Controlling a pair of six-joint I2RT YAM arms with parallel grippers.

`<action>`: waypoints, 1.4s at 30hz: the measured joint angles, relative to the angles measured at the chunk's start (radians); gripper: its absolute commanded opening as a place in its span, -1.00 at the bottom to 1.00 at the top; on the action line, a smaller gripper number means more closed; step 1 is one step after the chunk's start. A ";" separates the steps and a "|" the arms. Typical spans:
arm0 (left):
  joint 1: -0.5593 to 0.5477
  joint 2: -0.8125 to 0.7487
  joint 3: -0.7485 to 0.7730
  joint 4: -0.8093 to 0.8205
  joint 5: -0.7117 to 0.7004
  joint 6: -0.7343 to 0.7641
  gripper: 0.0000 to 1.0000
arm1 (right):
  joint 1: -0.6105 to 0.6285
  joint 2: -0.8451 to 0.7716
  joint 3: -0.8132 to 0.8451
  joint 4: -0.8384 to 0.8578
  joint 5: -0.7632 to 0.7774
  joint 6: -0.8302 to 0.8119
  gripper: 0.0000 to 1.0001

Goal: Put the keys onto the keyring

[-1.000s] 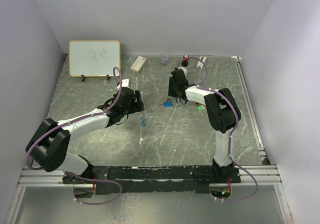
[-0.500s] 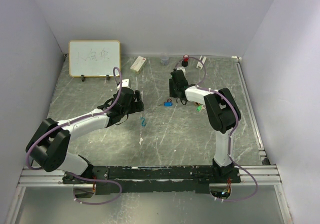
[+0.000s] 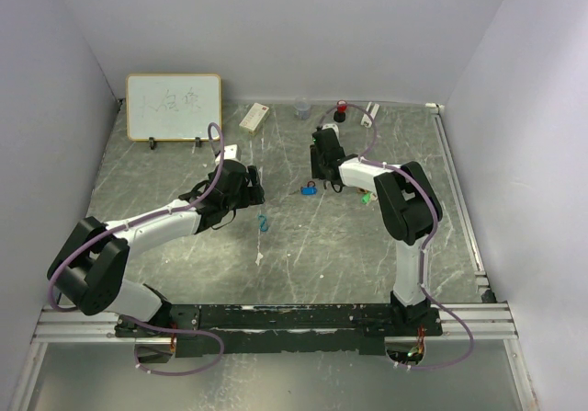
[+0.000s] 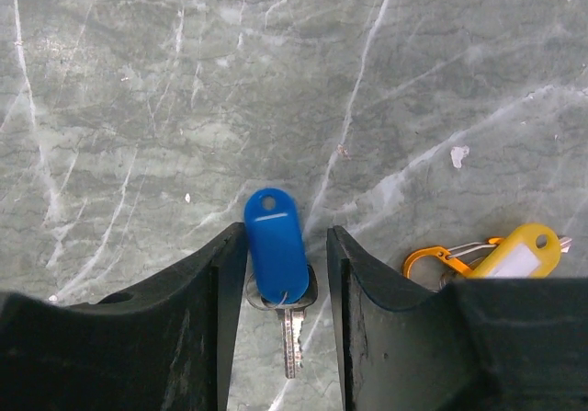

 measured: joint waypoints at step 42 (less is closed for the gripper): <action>0.000 0.006 0.000 0.000 0.000 0.000 0.78 | 0.014 -0.278 -0.264 0.084 0.029 0.000 -1.00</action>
